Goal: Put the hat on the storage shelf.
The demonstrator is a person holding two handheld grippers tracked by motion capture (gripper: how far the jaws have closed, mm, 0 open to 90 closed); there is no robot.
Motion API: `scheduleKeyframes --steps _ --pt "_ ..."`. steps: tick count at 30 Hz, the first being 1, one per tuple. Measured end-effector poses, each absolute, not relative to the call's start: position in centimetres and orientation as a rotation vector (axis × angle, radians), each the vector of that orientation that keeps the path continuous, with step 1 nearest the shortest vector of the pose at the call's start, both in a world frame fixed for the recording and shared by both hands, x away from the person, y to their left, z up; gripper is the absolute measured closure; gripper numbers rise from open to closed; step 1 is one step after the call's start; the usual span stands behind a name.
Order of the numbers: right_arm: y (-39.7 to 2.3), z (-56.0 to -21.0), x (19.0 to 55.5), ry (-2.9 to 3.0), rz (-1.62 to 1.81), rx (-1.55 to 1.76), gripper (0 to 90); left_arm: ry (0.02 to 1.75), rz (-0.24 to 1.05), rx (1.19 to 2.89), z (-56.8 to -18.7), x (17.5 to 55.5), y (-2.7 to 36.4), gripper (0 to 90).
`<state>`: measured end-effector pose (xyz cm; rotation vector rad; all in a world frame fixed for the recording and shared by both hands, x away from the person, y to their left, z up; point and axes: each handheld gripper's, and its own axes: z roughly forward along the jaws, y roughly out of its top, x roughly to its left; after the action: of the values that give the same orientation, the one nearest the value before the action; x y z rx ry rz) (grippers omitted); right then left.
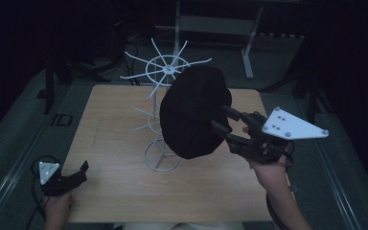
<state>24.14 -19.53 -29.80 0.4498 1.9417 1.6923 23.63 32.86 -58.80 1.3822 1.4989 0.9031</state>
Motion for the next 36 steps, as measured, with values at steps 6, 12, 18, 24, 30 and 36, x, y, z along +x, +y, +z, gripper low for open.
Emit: scheduleKeyframes --steps 6,12,18,24,30,36 --pt "-21.7 -30.0 24.4 1.881 1.681 0.504 36.6 1.499 0.904 1.380 -58.8 23.6 32.8 1.4" --pt "-23.7 -31.1 25.2 1.866 1.637 0.581 28.2 1.499 0.906 1.383 -58.8 23.6 32.8 1.4" --pt "-25.6 -33.4 26.2 1.887 1.590 0.681 21.1 1.501 0.905 1.385 -58.8 23.6 32.8 1.5" --pt "-27.0 -36.7 27.7 1.948 1.552 0.761 14.1 1.501 0.906 1.383 -58.8 23.6 32.8 1.4" --pt "-28.1 -40.7 29.2 1.965 1.446 0.865 13.7 1.500 0.906 1.382 -58.8 23.6 32.8 1.4" --pt "-29.5 -44.4 30.3 1.959 1.374 0.911 13.8 1.500 0.907 1.382 -58.8 23.6 32.8 1.4"
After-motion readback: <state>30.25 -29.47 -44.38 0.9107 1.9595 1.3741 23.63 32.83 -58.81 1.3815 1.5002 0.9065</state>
